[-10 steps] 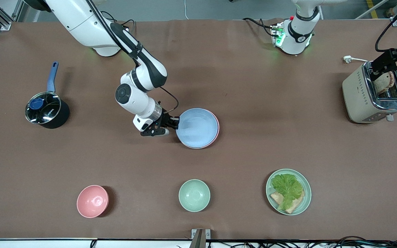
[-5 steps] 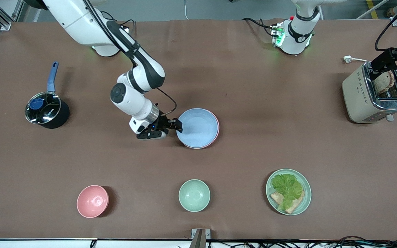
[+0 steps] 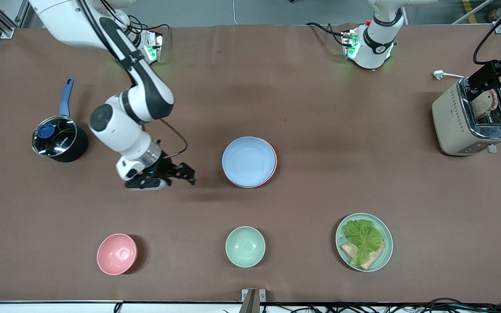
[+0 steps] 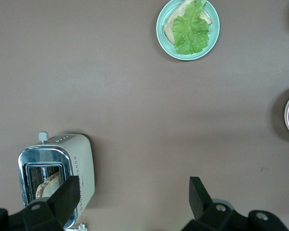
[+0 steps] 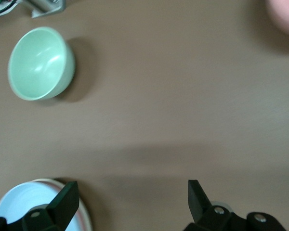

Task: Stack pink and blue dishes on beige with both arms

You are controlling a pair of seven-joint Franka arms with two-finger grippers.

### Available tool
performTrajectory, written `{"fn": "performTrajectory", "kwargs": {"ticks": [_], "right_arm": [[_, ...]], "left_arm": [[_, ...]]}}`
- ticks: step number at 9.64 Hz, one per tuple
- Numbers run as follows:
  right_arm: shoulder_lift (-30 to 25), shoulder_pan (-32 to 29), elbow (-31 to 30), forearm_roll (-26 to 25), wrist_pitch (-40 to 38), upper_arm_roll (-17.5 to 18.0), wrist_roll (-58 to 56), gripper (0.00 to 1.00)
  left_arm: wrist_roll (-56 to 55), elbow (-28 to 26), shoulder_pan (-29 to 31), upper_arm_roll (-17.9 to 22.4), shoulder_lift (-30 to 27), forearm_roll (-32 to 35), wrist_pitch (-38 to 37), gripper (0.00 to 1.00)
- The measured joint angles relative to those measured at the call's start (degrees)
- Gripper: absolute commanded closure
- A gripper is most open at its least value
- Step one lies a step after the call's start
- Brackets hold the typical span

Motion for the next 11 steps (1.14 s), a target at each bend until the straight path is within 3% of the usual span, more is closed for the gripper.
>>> {"fn": "performTrajectory", "kwargs": {"ticks": [3, 5, 7, 8, 9, 11], "right_arm": [[-9.34, -4.26, 3.87, -13.65, -18.83, -2.60, -0.08, 0.00], [-14.76, -5.70, 7.25, -19.13, -27.73, -6.00, -0.13, 0.00], [-18.69, -5.99, 12.09, -19.77, -35.95, -9.84, -0.44, 0.00], [-19.65, -6.02, 17.35, -19.43, -45.06, -10.83, -0.52, 0.00], [-20.09, -5.99, 23.68, -18.64, -54.78, -10.88, -0.43, 0.00], [-20.49, -5.96, 28.70, -15.42, -63.80, -10.76, -0.32, 0.00]], "left_arm": [[0.00, 0.01, 0.00, 0.02, -0.02, 0.00, -0.03, 0.00], [0.00, 0.01, 0.00, 0.03, -0.03, 0.00, -0.21, 0.00], [0.00, 0.02, 0.00, 0.03, -0.08, 0.00, -1.01, 0.00], [0.01, 0.02, 0.00, 0.00, -0.12, 0.00, -1.56, 0.00], [0.08, 0.02, -0.04, -0.23, -0.15, 0.00, -2.06, 0.00], [0.09, 0.02, -0.18, -1.11, -0.16, 0.00, -2.69, 0.00]]}}
